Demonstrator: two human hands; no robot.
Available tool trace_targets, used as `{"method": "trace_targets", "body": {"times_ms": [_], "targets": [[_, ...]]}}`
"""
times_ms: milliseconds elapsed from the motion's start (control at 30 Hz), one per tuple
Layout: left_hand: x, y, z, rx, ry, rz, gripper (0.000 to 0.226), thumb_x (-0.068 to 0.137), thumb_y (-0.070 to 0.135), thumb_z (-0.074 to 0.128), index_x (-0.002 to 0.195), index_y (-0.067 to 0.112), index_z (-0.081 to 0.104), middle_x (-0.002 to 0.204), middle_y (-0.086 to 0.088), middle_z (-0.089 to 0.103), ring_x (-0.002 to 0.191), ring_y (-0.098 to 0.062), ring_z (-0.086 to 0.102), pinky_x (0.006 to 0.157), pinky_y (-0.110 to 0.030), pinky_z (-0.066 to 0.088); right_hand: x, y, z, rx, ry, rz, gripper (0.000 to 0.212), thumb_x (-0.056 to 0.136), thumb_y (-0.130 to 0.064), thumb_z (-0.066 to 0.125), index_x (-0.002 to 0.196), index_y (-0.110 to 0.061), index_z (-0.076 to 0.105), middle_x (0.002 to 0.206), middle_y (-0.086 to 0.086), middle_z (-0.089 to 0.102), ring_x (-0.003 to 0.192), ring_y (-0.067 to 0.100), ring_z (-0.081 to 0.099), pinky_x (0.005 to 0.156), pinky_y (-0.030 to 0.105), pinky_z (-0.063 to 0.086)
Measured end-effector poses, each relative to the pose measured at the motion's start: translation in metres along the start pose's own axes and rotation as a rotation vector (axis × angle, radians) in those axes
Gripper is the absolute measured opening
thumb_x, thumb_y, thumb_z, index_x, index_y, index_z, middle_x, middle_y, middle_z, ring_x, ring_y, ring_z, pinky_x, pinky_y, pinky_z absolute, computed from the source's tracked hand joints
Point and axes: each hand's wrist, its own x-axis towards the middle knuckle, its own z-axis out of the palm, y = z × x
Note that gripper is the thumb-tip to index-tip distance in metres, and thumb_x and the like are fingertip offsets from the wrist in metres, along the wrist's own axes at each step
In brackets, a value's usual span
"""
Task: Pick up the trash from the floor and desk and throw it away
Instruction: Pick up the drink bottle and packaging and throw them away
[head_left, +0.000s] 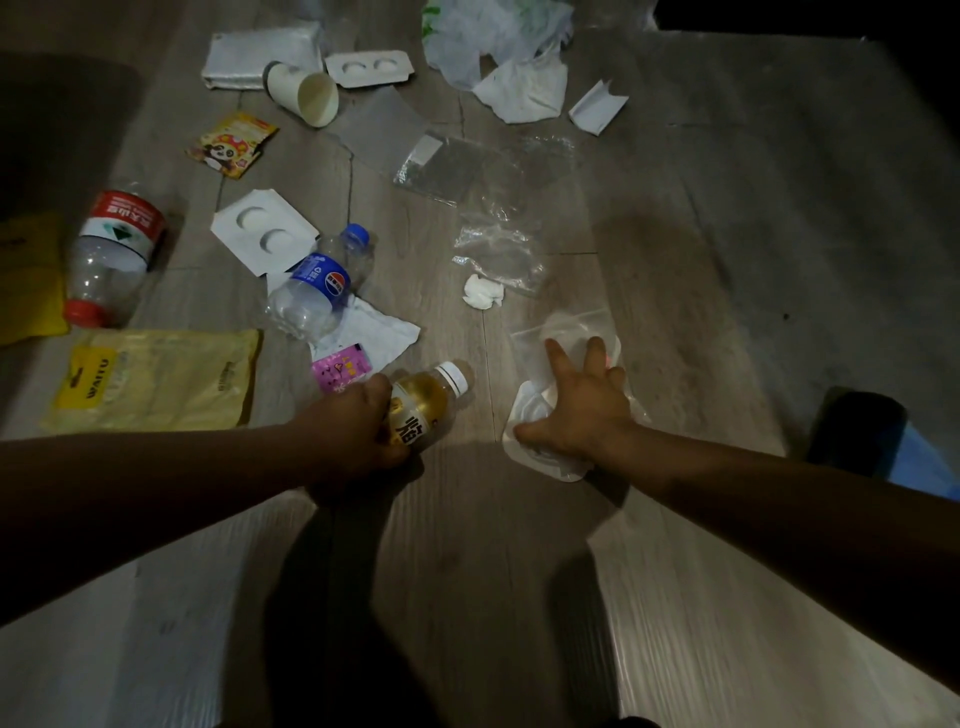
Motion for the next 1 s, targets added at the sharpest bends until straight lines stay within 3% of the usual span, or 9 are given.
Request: {"method": "trace_targets", "body": {"times_ms": [233, 500, 800, 867, 900, 933, 967, 1000], "targets": [[0.001, 0.000, 0.002, -0.014, 0.021, -0.005, 0.070, 0.079, 0.039, 0.072, 0.131, 0.016, 0.033, 0.124, -0.007, 0.054, 0.092, -0.012, 0.053, 0.071, -0.024, 0.045, -0.017, 0.001, 0.016, 0.071, 0.194, -0.079, 0.092, 0.061, -0.056, 0.073, 0.138, -0.033, 0.029, 0.143, 0.007, 0.014, 0.119, 0.035, 0.037, 0.095, 0.043, 0.045], [0.002, -0.001, 0.002, 0.007, 0.011, -0.008, 0.070, 0.079, 0.041, 0.071, 0.131, 0.017, 0.032, 0.125, -0.009, 0.054, 0.097, -0.017, 0.058, 0.074, -0.026, 0.048, -0.022, 0.004, 0.015, 0.183, 0.222, -0.128, 0.074, 0.063, -0.049, 0.075, 0.128, -0.030, 0.045, 0.138, 0.004, 0.018, 0.119, 0.030, 0.039, 0.101, 0.040, 0.045], [0.000, 0.001, 0.002, -0.012, 0.005, -0.010, 0.074, 0.078, 0.039, 0.072, 0.134, 0.016, 0.030, 0.126, -0.010, 0.052, 0.101, -0.019, 0.057, 0.074, -0.026, 0.047, -0.031, 0.005, 0.014, 0.092, 0.076, -0.144, 0.091, 0.066, -0.043, 0.078, 0.142, -0.028, 0.030, 0.153, 0.005, -0.003, 0.133, 0.034, 0.028, 0.109, 0.044, 0.037], [-0.001, 0.001, 0.002, -0.016, 0.001, -0.017, 0.075, 0.078, 0.040, 0.073, 0.134, 0.016, 0.030, 0.126, -0.009, 0.053, 0.102, -0.019, 0.057, 0.075, -0.026, 0.048, -0.032, 0.009, 0.012, 0.148, 0.090, -0.166, 0.081, 0.068, -0.037, 0.079, 0.138, -0.027, 0.038, 0.153, -0.001, -0.001, 0.128, 0.032, 0.037, 0.093, 0.040, 0.052], [-0.001, 0.002, 0.002, -0.022, 0.000, -0.019, 0.074, 0.077, 0.041, 0.073, 0.134, 0.017, 0.031, 0.125, -0.009, 0.053, 0.101, -0.019, 0.057, 0.075, -0.026, 0.048, -0.033, 0.011, 0.011, 0.193, 0.091, -0.173, 0.077, 0.068, -0.033, 0.080, 0.134, -0.027, 0.042, 0.151, -0.006, 0.001, 0.120, 0.031, 0.045, 0.073, 0.035, 0.059], [-0.001, 0.002, 0.002, -0.026, -0.002, -0.020, 0.074, 0.077, 0.041, 0.073, 0.133, 0.017, 0.031, 0.125, -0.009, 0.053, 0.101, -0.019, 0.057, 0.075, -0.027, 0.048, -0.034, 0.012, 0.010, 0.231, 0.089, -0.183, 0.074, 0.067, -0.030, 0.081, 0.131, -0.026, 0.045, 0.149, -0.009, 0.003, 0.111, 0.030, 0.050, 0.054, 0.027, 0.057], [0.000, 0.002, 0.002, -0.027, -0.006, -0.023, 0.075, 0.076, 0.043, 0.073, 0.133, 0.017, 0.032, 0.125, -0.009, 0.053, 0.100, -0.019, 0.057, 0.074, -0.027, 0.048, -0.036, 0.013, 0.011, 0.249, 0.091, -0.191, 0.072, 0.065, -0.029, 0.081, 0.129, -0.025, 0.046, 0.148, -0.010, 0.004, 0.108, 0.030, 0.051, 0.047, 0.021, 0.054], [0.000, 0.002, 0.001, -0.030, -0.013, -0.027, 0.076, 0.075, 0.045, 0.074, 0.132, 0.017, 0.031, 0.125, -0.008, 0.052, 0.099, -0.018, 0.056, 0.074, -0.027, 0.047, -0.036, 0.013, 0.010, 0.247, 0.101, -0.191, 0.072, 0.065, -0.030, 0.081, 0.128, -0.025, 0.047, 0.147, -0.010, 0.006, 0.111, 0.029, 0.049, 0.056, 0.022, 0.055]]}}
